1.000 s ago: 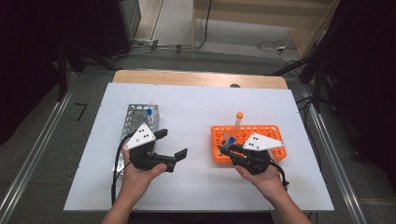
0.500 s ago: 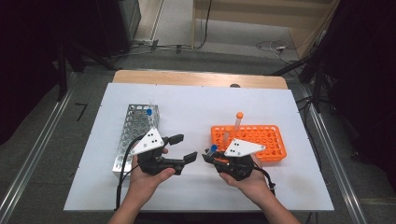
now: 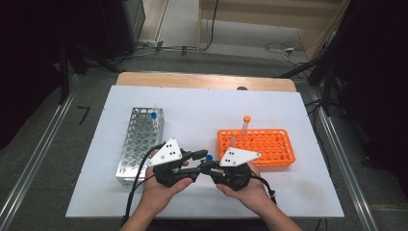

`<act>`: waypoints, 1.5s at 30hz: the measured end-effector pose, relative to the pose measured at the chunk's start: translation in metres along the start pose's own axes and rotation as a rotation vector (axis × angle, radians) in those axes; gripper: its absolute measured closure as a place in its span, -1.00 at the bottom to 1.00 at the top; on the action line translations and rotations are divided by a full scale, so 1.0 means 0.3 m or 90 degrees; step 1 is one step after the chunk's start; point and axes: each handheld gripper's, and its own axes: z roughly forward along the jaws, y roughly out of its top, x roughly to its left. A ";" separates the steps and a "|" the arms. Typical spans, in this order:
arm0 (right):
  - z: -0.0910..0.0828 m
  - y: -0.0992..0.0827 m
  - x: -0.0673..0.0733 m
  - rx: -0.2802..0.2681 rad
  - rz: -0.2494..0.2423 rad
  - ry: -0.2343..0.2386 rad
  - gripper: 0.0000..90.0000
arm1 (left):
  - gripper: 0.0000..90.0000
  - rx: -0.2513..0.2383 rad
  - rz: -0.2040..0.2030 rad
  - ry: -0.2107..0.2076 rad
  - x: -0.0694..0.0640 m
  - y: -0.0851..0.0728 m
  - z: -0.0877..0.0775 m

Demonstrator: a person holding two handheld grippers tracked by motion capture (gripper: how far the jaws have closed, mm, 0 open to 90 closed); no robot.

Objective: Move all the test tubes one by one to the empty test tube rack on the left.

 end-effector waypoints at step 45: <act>-0.076 -0.034 -0.041 -0.028 0.013 0.033 -0.40 | 0.69 -0.031 0.004 0.066 0.043 0.011 -0.056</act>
